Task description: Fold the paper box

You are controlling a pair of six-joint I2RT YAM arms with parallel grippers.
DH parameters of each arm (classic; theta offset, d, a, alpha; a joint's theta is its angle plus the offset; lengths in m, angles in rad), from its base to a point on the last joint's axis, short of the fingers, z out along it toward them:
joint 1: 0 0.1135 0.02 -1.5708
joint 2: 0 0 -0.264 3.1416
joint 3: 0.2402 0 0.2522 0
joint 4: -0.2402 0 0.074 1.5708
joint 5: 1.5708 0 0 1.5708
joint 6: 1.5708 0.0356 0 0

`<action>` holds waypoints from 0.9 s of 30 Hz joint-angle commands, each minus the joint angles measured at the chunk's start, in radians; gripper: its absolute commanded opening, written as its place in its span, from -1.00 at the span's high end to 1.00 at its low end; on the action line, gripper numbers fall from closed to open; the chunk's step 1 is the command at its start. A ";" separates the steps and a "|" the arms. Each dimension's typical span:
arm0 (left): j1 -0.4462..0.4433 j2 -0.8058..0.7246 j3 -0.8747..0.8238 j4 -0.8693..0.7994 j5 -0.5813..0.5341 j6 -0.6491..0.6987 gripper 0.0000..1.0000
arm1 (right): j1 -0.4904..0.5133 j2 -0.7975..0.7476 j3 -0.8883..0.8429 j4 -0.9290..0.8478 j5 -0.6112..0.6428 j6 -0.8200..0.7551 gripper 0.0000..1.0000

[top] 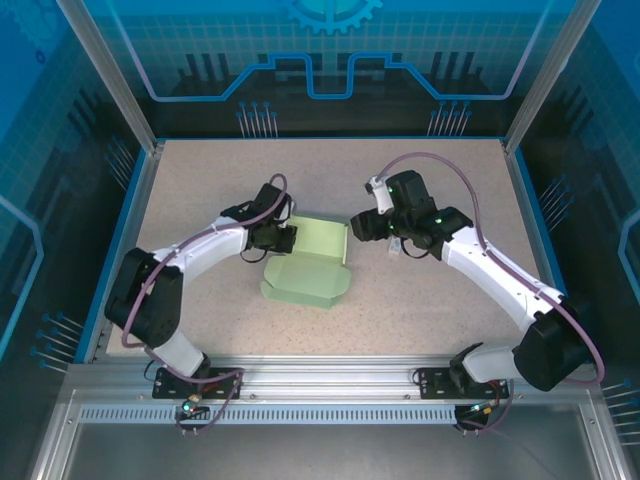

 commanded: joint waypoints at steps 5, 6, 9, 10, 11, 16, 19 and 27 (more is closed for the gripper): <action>0.010 0.191 0.256 -0.340 0.028 0.135 0.86 | -0.030 -0.058 -0.069 0.006 0.000 -0.019 -0.34; 0.010 0.213 0.281 -0.362 0.028 0.147 0.86 | -0.033 -0.062 -0.077 0.006 0.004 -0.017 -0.34; 0.010 0.285 0.364 -0.425 0.041 0.176 0.84 | -0.037 -0.079 -0.105 0.008 0.015 -0.021 -0.34; 0.010 0.310 0.393 -0.450 0.047 0.186 0.82 | -0.040 -0.083 -0.114 0.009 0.018 -0.021 -0.34; 0.010 0.335 0.422 -0.472 0.051 0.196 0.81 | -0.042 -0.085 -0.122 0.010 0.017 -0.021 -0.34; 0.009 0.433 0.541 -0.537 0.051 0.218 0.70 | -0.046 -0.091 -0.151 0.021 0.015 -0.013 -0.34; 0.011 0.473 0.604 -0.556 0.065 0.225 0.62 | -0.046 -0.091 -0.169 0.031 0.011 -0.005 -0.34; 0.012 0.547 0.761 -0.592 0.112 0.245 0.35 | -0.048 -0.073 -0.182 0.032 0.015 0.000 -0.33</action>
